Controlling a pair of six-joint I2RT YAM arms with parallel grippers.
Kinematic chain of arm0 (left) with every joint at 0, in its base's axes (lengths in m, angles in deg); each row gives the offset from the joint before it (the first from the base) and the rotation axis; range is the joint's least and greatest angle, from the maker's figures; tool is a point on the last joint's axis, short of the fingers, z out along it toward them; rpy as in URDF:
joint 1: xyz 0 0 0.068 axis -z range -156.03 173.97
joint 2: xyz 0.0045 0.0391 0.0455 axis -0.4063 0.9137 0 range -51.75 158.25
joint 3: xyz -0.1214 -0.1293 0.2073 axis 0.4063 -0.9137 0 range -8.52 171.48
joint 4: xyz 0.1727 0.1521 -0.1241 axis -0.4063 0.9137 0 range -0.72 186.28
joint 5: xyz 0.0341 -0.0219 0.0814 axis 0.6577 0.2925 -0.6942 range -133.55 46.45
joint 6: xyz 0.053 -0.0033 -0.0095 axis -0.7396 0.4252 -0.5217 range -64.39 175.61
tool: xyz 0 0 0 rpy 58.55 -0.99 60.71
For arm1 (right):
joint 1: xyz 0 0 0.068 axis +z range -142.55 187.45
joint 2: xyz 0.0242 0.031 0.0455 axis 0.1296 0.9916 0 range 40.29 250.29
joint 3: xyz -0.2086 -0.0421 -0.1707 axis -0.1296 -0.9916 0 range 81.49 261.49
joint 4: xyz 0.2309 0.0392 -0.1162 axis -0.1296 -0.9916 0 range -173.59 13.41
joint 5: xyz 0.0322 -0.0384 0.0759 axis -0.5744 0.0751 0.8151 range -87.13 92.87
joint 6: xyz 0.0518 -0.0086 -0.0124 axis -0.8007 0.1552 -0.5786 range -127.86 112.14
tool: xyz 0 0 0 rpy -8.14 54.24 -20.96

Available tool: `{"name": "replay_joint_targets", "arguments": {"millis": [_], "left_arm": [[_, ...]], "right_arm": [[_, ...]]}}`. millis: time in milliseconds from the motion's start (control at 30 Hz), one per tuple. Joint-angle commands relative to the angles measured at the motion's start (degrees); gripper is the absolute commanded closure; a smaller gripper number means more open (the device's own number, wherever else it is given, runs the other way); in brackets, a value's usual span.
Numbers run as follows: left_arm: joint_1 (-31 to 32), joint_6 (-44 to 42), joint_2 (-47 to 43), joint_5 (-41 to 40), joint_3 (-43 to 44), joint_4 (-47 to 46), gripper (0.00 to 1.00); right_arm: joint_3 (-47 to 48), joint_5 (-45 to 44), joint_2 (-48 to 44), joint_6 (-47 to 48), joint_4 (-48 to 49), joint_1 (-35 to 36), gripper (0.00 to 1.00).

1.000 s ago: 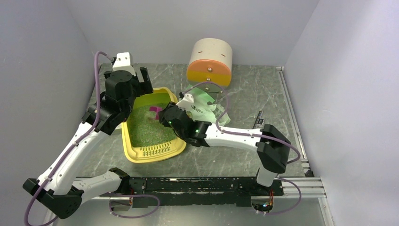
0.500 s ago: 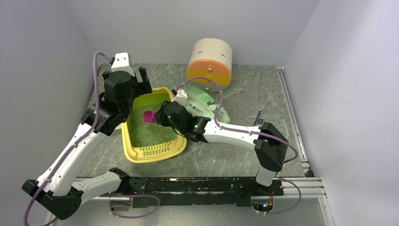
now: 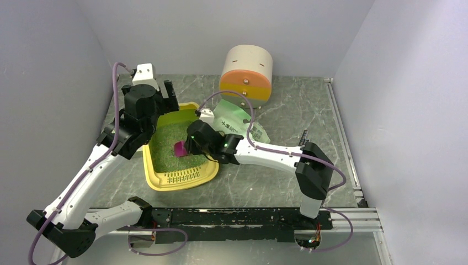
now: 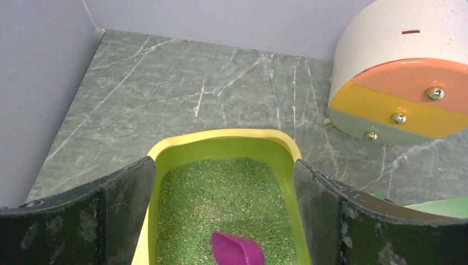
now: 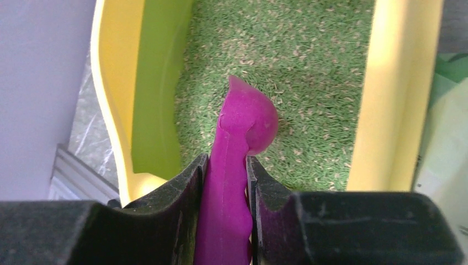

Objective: Fill the litter box with clean litter
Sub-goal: Pour the cat litter into the litter box.

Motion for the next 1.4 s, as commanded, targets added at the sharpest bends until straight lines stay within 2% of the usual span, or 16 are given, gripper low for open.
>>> {"name": "replay_joint_targets", "arguments": {"millis": [0,200,300,400,567,767,867,1000,1100,1267,1367], "left_arm": [[0.4,-0.4,-0.6,-0.6,-0.5,-1.6,0.02],[0.4,-0.3,-0.8,-1.0,-0.8,-1.6,0.02],[0.4,-0.3,-0.8,-0.9,-0.7,-1.7,0.02],[0.4,-0.4,-0.7,-1.2,-0.6,-1.6,0.02],[0.4,-0.4,-0.5,-1.0,-0.6,-1.7,0.02],[0.4,-0.1,-0.5,-1.0,-0.5,-1.5,0.02],[0.4,0.1,-0.6,-0.5,-0.4,-1.5,0.02],[0.4,0.3,-0.3,0.1,-0.4,-1.8,0.02],[0.4,0.7,0.2,1.2,-0.3,-2.0,0.02],[0.4,1.0,0.6,1.5,0.0,-2.2,0.02],[0.4,0.9,0.6,0.6,0.2,-1.9,0.02]], "right_arm": [[1.4,-7.2,-1.1,1.7,-10.2,-0.7,1.0],[3.2,-17.0,-2.9,2.6,-17.2,-0.9,1.0],[5.8,-18.0,-3.0,5.2,-18.2,-1.0,1.0],[6.4,-9.5,-4.0,8.3,-14.1,-1.1,1.0],[3.7,4.9,-6.3,6.3,-7.8,-0.9,1.0],[0.5,11.3,-6.0,2.9,-9.7,-0.9,1.0],[1.9,8.8,-5.5,2.7,-15.2,-0.8,1.0],[6.1,0.1,-5.4,3.2,-25.6,0.1,1.0],[10.5,-5.0,-5.3,4.3,-30.0,1.1,1.0],[14.6,-11.6,-3.5,5.2,-30.7,2.2,1.0],[13.4,-13.5,-2.5,4.5,-26.5,2.2,1.0]]}}
